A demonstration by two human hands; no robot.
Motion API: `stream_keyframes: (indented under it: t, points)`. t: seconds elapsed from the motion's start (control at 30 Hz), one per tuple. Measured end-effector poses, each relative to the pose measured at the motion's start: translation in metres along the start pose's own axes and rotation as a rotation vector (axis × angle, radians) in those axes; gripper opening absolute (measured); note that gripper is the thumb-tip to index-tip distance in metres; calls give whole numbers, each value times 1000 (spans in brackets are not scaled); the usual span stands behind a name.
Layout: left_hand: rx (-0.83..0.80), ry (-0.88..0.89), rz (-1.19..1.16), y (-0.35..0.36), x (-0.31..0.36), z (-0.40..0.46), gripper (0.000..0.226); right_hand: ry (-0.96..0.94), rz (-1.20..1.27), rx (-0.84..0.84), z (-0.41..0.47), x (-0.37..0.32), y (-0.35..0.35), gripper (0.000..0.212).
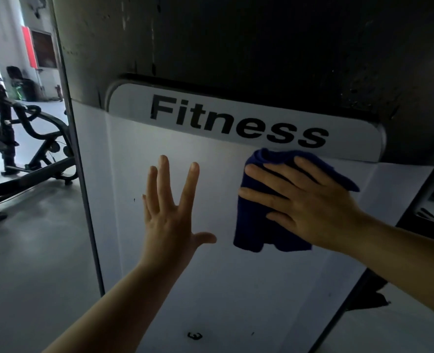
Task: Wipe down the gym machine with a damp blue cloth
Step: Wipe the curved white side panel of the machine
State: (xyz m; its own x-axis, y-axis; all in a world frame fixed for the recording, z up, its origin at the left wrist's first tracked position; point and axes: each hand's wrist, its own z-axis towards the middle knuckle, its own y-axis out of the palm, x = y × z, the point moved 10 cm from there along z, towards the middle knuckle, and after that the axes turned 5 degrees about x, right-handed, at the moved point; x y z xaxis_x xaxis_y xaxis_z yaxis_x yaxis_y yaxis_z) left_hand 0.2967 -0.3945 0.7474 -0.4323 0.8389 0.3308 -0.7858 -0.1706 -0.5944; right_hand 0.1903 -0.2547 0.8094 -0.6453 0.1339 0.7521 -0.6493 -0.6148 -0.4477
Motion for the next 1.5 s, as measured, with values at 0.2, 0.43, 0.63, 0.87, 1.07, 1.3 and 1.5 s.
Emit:
stream_keyframes:
  t: [0.2, 0.43, 0.63, 0.87, 1.07, 1.3, 1.5]
  points:
    - [34, -32, -37, -2, -8, -2, 142, 35, -13, 7, 48, -27, 5, 56]
    - [32, -110, -22, -3, -23, -2, 135, -35, -23, -58, 47, -23, 7, 56]
    - [-9, -151, -6, -3, -30, -4, 135, -32, -47, -68, 66, -40, 13, 57]
    - [-44, -235, -63, 3, -40, -5, 141, -67, -68, -24, 101, -48, 8, 53]
    - [-97, -193, -1, 5, -56, -10, 147, -132, -54, -56, 87, -46, 9, 53]
    - [-99, -226, -26, 8, -64, -11, 146, -66, -97, -27, 129, -64, 10, 56]
    - [-92, -222, -13, 10, -73, -13, 148, -107, -119, -67, 122, -62, 10, 54]
